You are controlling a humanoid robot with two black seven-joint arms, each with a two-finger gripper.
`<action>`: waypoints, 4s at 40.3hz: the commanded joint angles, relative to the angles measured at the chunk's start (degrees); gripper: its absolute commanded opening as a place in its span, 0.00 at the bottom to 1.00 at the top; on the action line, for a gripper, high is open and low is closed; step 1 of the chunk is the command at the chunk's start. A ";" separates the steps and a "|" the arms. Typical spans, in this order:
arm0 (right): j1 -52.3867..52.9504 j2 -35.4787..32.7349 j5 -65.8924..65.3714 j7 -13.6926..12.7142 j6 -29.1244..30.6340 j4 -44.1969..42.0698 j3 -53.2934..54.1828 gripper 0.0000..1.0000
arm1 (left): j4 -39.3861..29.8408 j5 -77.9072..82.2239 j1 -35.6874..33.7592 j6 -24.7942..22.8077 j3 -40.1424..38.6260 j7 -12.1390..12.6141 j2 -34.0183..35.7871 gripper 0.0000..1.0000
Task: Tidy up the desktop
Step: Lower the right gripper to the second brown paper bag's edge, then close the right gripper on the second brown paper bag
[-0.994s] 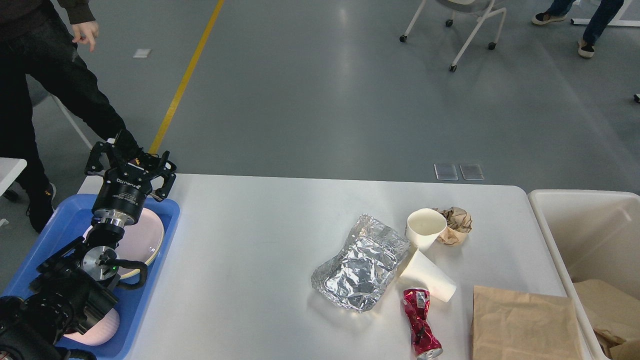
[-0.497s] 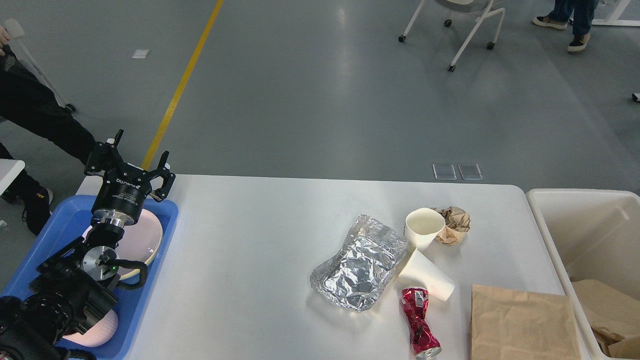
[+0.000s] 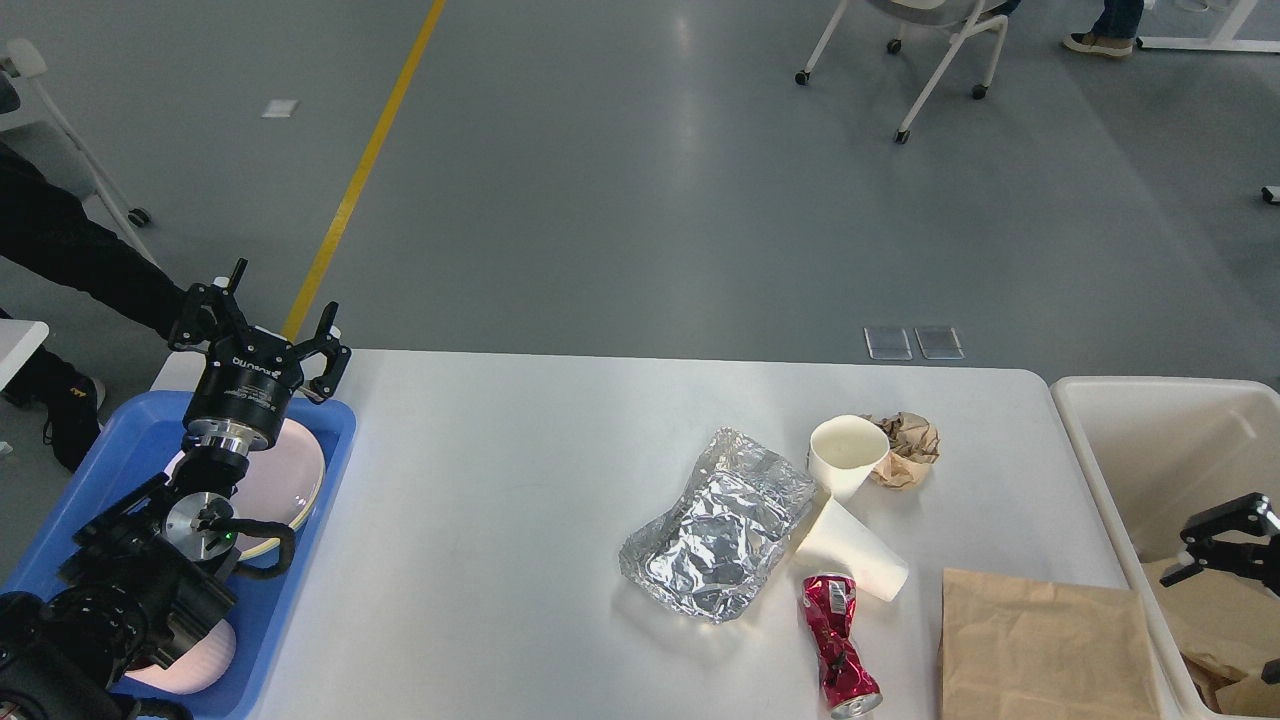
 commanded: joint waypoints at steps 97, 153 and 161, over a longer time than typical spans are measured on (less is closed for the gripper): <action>2.34 7.22 -52.80 40.16 -19.83 -1.03 3.21 1.00 | 0.00 0.00 0.00 0.00 0.00 0.03 0.00 0.96; -5.12 7.40 -45.08 39.02 -28.63 7.07 -9.38 1.00 | 0.00 0.00 0.00 0.00 0.00 -0.06 0.00 0.96; -7.76 8.45 -44.99 39.02 -31.71 6.98 -9.12 1.00 | 0.00 0.00 0.00 0.00 0.00 0.03 0.00 0.96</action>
